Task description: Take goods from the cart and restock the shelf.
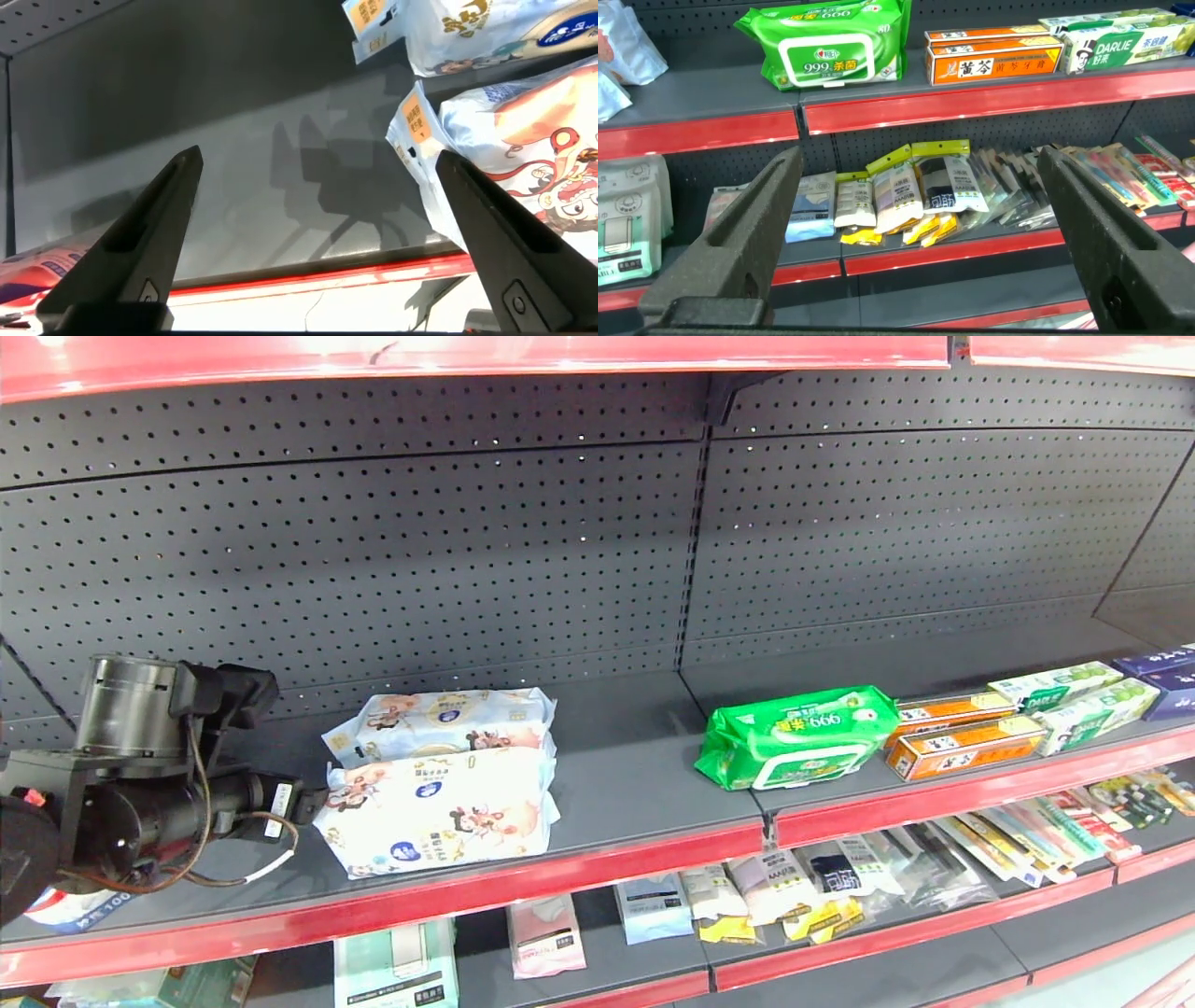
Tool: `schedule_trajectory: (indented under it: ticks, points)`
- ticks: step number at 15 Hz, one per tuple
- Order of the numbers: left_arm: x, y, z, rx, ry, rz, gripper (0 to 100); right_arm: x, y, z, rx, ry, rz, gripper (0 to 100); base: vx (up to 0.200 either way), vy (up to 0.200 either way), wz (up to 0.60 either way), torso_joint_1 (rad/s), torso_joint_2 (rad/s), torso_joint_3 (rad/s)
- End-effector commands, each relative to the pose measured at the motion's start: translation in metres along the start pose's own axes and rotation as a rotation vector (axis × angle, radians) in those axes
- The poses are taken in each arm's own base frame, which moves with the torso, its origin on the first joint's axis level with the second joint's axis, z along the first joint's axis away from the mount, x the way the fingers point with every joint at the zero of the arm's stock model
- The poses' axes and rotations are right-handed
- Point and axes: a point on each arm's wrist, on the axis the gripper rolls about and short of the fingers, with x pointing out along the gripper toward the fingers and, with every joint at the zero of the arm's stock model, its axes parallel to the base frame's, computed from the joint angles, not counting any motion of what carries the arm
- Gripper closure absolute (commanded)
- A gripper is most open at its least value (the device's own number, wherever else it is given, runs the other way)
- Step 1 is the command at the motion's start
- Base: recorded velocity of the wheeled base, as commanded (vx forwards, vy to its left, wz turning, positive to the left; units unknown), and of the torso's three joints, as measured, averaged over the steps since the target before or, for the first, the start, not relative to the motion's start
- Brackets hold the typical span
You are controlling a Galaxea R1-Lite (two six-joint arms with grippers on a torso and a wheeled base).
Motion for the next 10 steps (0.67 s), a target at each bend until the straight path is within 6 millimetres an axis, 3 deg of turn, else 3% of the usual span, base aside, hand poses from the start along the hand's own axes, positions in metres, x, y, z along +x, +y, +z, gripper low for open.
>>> schedule_trajectory:
  ticks: [1, 10]
  points:
    - [-0.0005, -0.0016, 0.0003, 0.004, -0.002, -0.004, 0, 0.0001, 0.0000, 0.0000, 0.000, 0.001, 0.000, 0, 0.000, 0.000, 0.00, 0.000, 0.00, 0.000]
    - [-0.0026, -0.0060, -0.0003, -0.015, -0.004, -0.015, 0, 0.0001, 0.0000, 0.0002, 0.000, 0.000, 0.000, 0, 0.000, 0.000, 0.00, 0.000, 0.00, 0.000]
